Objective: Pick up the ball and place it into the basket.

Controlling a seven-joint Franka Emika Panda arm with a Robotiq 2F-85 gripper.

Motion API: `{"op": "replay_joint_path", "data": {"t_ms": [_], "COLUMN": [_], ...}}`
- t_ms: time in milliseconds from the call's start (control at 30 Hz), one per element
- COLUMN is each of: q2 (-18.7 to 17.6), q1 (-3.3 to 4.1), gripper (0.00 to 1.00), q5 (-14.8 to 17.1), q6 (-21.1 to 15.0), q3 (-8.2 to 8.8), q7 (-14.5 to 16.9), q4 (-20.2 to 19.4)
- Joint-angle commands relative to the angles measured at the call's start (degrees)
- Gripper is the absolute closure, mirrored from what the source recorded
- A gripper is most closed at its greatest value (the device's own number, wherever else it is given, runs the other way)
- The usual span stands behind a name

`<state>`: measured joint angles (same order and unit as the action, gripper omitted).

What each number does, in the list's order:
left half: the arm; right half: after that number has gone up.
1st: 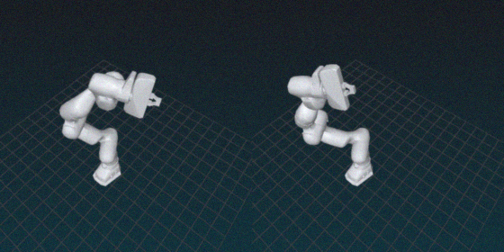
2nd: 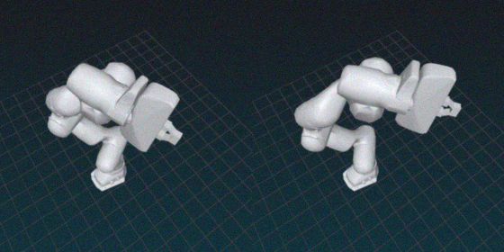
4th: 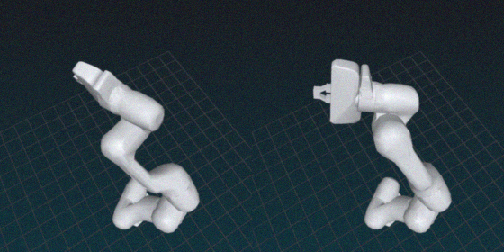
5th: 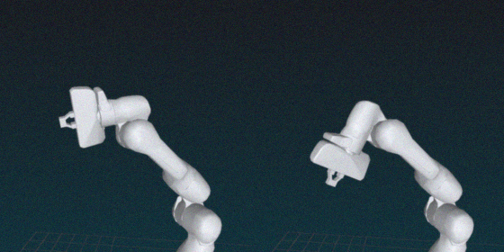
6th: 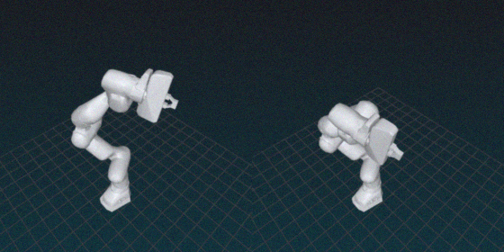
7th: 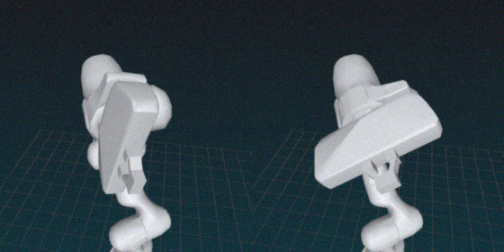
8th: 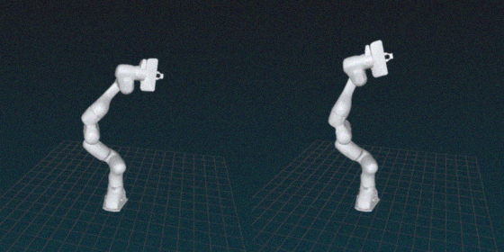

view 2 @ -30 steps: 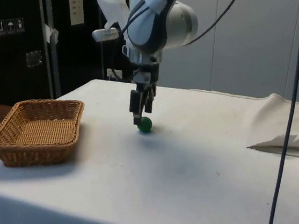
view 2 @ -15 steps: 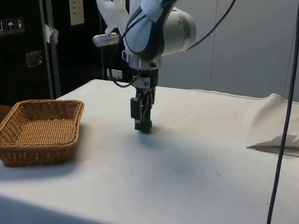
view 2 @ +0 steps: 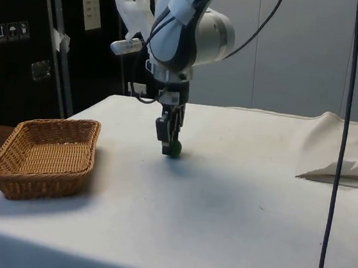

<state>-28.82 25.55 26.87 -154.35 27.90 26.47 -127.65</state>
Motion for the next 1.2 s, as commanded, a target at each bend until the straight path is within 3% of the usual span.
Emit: {"op": "replay_joint_path", "data": {"t_ms": [0,167,200,233,333,467,500,533,667,733,767,800,833,1067,1100,1133,1167], "q2": [0.7,3.0,2.6,3.6,5.1,7.7,7.7,8.1,10.5,11.5,11.5,12.0,12.5,16.0,15.7,16.4,16.8], "q1": [0.86,1.95,0.74,2.06,2.23,2.46,1.66,2.46,2.81,2.86,2.23,2.86,2.92,2.92,2.41,2.86,2.86], "gripper": [1.0,1.0,1.0,1.0,1.0,1.0,1.0,1.0,1.0,1.0,1.0,1.0,1.0,1.0,1.0,1.0,1.0], "q5": [-0.9,-3.1,-1.9,-3.7,-5.8,-8.9,-8.3,-9.5,-12.1,-13.0,-12.2,-13.5,-13.9,-16.8,-15.6,-17.1,-17.4], "q6": [0.3,0.8,0.4,0.9,1.3,2.2,2.1,2.5,3.7,4.2,3.8,4.5,4.8,7.3,6.6,7.7,8.0], "q3": [0.86,1.32,0.06,1.2,0.92,0.4,-0.4,0.34,-0.11,-0.34,-1.09,-0.46,-0.57,-1.66,-2.12,-1.78,-1.95], "q7": [-0.9,-3.3,-2.1,-4.0,-6.2,-9.5,-8.6,-10.0,-13.0,-14.0,-13.2,-14.5,-15.0,-18.0,-16.8,-18.4,-18.6], "q4": [-0.3,-0.7,-0.3,-0.9,-1.1,-1.4,-1.4,-1.5,-1.5,-1.4,-1.4,-1.4,-1.4,-1.0,-1.3,-0.9,-0.9]}}
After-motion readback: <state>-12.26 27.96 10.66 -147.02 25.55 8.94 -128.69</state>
